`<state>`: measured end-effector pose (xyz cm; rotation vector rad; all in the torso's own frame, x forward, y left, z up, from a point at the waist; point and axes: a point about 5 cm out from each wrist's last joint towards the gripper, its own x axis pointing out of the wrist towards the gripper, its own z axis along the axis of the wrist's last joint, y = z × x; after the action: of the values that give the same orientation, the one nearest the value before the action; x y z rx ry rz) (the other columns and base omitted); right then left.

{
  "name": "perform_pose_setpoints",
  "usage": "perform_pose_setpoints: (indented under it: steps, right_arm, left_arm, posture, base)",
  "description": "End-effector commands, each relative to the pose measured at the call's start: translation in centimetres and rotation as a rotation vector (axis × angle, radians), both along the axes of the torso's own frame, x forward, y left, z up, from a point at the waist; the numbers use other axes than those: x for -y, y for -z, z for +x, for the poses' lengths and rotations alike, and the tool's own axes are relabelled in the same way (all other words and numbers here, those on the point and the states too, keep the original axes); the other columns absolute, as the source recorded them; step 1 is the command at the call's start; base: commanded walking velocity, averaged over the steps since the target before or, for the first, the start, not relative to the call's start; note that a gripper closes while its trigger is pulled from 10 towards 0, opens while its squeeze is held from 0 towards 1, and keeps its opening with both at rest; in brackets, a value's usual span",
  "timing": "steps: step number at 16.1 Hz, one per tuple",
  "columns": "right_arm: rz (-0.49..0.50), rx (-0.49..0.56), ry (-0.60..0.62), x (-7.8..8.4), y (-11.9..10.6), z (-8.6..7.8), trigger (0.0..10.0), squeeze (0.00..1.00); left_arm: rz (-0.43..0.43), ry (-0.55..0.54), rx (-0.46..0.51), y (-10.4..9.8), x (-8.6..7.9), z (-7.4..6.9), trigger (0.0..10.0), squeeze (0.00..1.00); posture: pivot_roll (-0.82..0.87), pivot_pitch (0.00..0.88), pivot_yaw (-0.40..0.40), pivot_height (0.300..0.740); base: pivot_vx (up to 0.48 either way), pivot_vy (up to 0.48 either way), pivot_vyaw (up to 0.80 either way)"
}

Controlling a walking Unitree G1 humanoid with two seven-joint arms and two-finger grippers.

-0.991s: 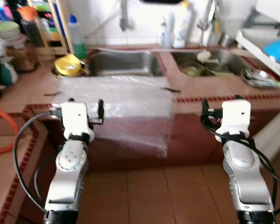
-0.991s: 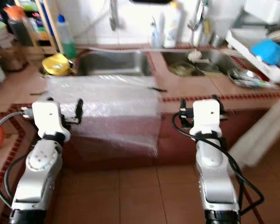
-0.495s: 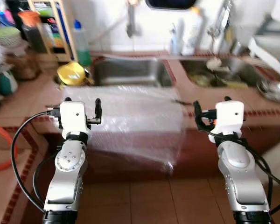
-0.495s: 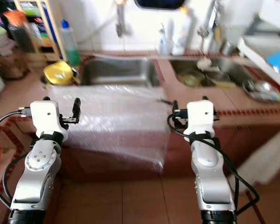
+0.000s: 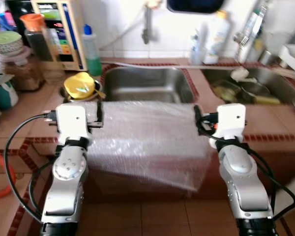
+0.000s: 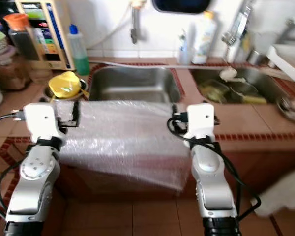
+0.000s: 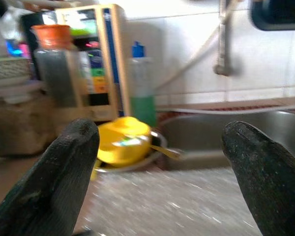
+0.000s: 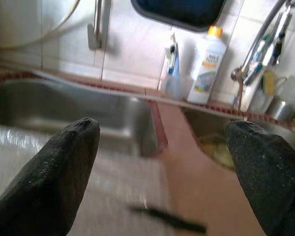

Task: Kitchen organization

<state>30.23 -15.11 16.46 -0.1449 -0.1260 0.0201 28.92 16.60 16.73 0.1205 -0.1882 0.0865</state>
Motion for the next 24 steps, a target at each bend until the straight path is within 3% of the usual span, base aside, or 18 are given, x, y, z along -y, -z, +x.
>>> perform_pose_setpoints:
  steps: [1, 2, 3, 4, 7, 10, 20, 24]
  right_arm:
    - [0.074, 0.016, -0.046, -1.2, -0.9, 0.3, 10.0, 0.00]
    - [0.150, -0.001, -0.087, -1.5, -1.0, 0.4, 10.0, 0.00]
    - [0.161, -0.007, -0.065, -1.4, -1.1, 0.5, 10.0, 0.00]
    - [0.072, 0.035, -0.057, -1.5, -1.5, 0.6, 10.0, 0.00]
    - [0.055, 0.000, -0.066, -1.4, -1.7, 1.1, 10.0, 0.00]
    - [0.087, 0.021, -0.078, -1.4, -1.9, 1.0, 10.0, 0.00]
    - [0.092, 0.030, -0.122, -2.0, -1.8, 0.7, 10.0, 0.00]
    - [0.095, 0.032, -0.127, -2.4, -1.7, 0.6, 10.0, 0.00]
  left_arm:
    - [0.018, -0.056, 0.004, -0.2, -1.2, 0.0, 10.0, 0.00]
    - [0.021, -0.058, 0.001, -0.1, -1.0, 0.1, 10.0, 0.00]
    - [0.017, -0.050, 0.011, -0.3, -0.5, 0.6, 10.0, 0.00]
    - [0.010, -0.060, 0.025, -0.5, -0.1, 0.7, 10.0, 0.00]
    - [0.007, -0.037, 0.026, -0.5, 0.8, 1.0, 10.0, 0.00]
    - [0.010, -0.036, 0.021, -0.5, 0.4, 1.2, 10.0, 0.00]
    - [0.011, -0.032, 0.015, -0.4, 0.4, 1.5, 10.0, 0.00]
    - [0.042, -0.086, 0.041, -0.8, 0.0, 1.5, 10.0, 0.00]
  posture:
    - [0.06, 0.000, -0.025, 0.740]
    - [0.06, 0.000, -0.030, 0.740]
    - [0.06, 0.000, -0.034, 0.740]
    - [0.04, 0.000, -0.035, 0.740]
    - [0.04, 0.000, -0.042, 0.740]
    - [0.04, 0.000, -0.031, 0.740]
    - [0.04, 0.000, -0.017, 0.740]
    - [0.04, 0.000, -0.018, 0.740]
  base:
    - [0.000, 0.000, 0.00]
    - [0.000, 0.000, 0.00]
    - [0.000, 0.000, 0.00]
    - [0.000, 0.000, 0.00]
    - [0.000, 0.000, 0.00]
    - [0.000, -0.106, 0.00]
    - [0.000, -0.429, 0.00]
    - [0.000, 0.000, 0.00]
